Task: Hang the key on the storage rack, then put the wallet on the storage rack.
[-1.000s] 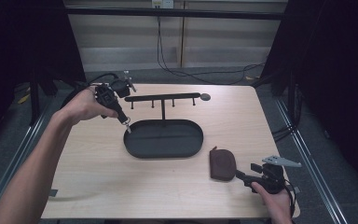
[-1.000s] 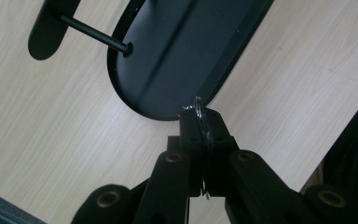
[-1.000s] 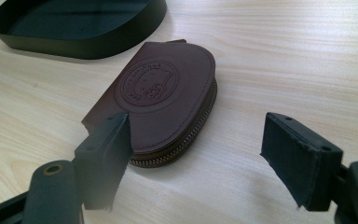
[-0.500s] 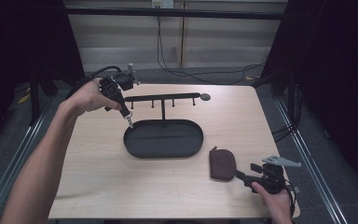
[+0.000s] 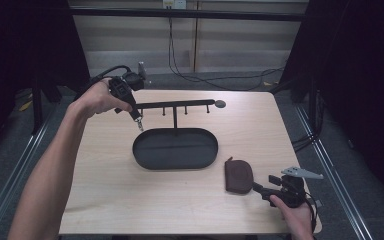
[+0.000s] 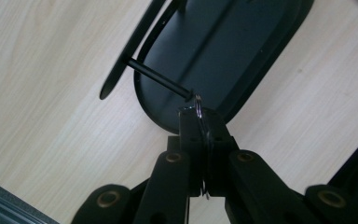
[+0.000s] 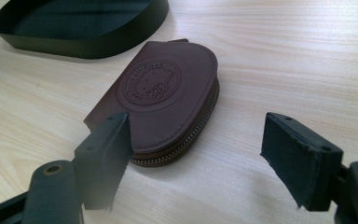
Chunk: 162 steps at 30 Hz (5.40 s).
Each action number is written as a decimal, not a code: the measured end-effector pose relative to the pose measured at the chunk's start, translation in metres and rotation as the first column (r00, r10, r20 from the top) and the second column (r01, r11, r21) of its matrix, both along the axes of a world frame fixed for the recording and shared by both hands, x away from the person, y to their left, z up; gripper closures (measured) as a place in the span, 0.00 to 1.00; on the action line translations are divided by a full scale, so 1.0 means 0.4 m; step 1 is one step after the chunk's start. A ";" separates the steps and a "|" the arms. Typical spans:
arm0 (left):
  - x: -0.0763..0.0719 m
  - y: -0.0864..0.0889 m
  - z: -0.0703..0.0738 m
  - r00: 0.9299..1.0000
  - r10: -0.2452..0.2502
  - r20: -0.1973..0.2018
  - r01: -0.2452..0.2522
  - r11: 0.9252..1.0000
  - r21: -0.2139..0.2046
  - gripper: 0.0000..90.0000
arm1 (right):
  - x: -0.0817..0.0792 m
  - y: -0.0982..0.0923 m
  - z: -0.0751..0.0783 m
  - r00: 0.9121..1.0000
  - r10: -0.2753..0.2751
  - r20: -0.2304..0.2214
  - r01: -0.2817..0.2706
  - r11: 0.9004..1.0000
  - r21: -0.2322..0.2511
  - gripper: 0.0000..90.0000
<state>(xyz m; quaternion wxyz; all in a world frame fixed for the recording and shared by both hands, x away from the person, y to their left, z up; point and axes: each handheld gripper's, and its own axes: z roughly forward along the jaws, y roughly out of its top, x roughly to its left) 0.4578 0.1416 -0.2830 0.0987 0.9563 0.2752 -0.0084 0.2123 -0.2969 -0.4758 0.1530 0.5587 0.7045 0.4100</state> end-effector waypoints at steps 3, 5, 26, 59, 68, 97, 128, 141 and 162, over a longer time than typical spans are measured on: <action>0.004 -0.002 -0.005 1.000 0.008 0.001 -0.008 1.000 -0.011 0.99 | 0.000 0.000 0.000 1.000 0.000 0.000 0.000 1.000 0.001 0.27; 0.005 -0.004 -0.006 1.000 0.012 0.008 -0.011 1.000 -0.015 0.99 | 0.001 0.000 0.000 1.000 0.001 -0.001 -0.001 1.000 0.000 0.27; 0.026 0.026 -0.028 0.994 0.101 0.045 -0.100 0.995 -0.014 0.93 | 0.006 0.004 -0.002 1.000 0.006 -0.010 -0.006 1.000 0.000 0.27; -0.124 0.150 -0.077 0.937 0.289 0.195 -0.224 0.927 -0.300 0.53 | 0.011 0.011 -0.003 1.000 0.007 -0.017 -0.007 1.000 -0.018 0.26; -0.183 0.182 -0.123 0.923 0.316 0.219 -0.227 0.908 -0.351 0.45 | 0.009 0.012 -0.003 1.000 0.011 -0.018 -0.011 1.000 -0.016 0.26; -0.405 0.244 -0.354 0.831 0.482 0.279 -0.302 0.810 -0.503 0.19 | 0.017 0.015 -0.003 0.999 -0.002 -0.044 0.001 1.000 -0.018 0.27; -0.534 0.276 -0.455 0.885 0.422 0.198 -0.243 0.779 -0.578 0.21 | 0.108 0.076 0.059 0.975 0.087 -0.205 -0.108 0.990 -0.094 0.40; -0.529 0.279 -0.457 0.886 0.422 0.193 -0.251 0.786 -0.565 0.21 | 0.211 0.107 0.083 0.909 0.132 -0.395 -0.210 0.964 -0.162 0.22; -0.529 0.280 -0.456 0.898 0.400 0.182 -0.242 0.796 -0.554 0.21 | 0.313 0.173 0.050 0.812 0.106 -0.574 -0.310 0.912 -0.269 0.16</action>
